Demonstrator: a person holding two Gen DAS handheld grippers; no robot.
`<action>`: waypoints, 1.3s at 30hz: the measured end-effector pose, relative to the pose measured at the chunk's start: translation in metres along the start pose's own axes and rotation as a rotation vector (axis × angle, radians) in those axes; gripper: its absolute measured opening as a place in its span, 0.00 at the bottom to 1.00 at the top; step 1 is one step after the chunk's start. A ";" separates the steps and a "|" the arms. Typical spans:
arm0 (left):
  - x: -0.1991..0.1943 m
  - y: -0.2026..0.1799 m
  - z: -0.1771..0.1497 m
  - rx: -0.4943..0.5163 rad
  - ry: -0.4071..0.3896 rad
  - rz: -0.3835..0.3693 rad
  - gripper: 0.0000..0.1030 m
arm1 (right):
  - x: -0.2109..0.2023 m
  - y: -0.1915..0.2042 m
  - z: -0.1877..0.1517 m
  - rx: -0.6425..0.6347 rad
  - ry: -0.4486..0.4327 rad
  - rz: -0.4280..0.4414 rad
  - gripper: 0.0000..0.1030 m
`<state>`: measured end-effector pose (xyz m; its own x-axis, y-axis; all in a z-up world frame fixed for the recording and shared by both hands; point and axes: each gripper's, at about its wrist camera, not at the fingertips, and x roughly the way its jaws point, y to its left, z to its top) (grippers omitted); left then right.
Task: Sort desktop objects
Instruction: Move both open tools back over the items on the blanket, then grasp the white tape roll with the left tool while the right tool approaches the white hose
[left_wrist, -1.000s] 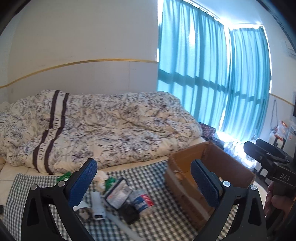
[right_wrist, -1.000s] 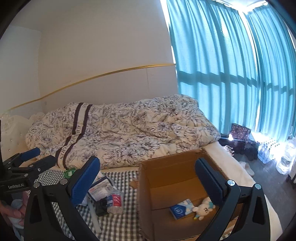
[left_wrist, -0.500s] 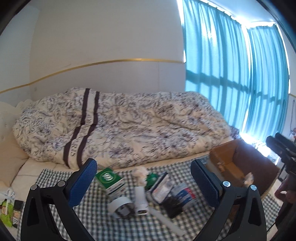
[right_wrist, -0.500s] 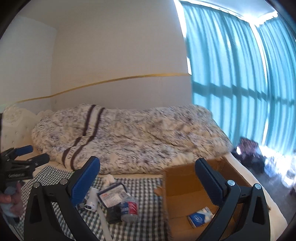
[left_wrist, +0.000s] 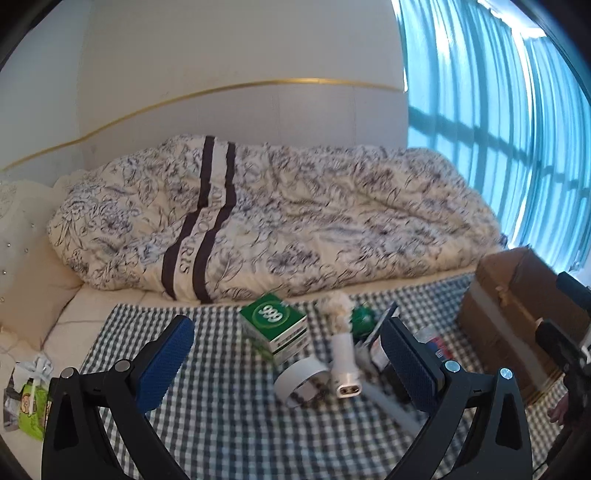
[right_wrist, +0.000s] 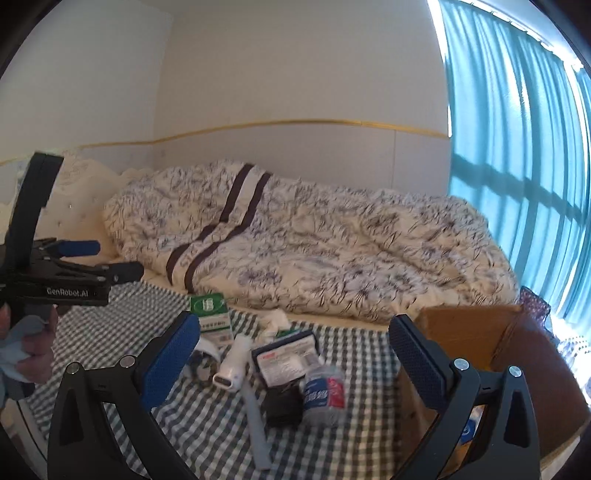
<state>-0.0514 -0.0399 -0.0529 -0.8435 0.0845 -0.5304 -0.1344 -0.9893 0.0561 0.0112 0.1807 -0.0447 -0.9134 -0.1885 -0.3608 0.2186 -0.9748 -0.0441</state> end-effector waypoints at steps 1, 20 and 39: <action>0.002 0.002 -0.002 -0.007 0.004 -0.003 1.00 | 0.007 0.005 -0.002 -0.004 0.014 0.004 1.00; 0.066 0.029 -0.042 -0.051 0.080 0.009 1.00 | 0.075 0.021 -0.061 0.049 0.292 0.086 1.00; 0.152 0.020 -0.092 0.015 0.300 0.013 1.00 | 0.124 0.030 -0.106 0.052 0.514 0.127 1.00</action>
<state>-0.1342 -0.0578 -0.2104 -0.6542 0.0308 -0.7557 -0.1341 -0.9881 0.0758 -0.0592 0.1405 -0.1892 -0.5916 -0.2353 -0.7711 0.2873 -0.9552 0.0710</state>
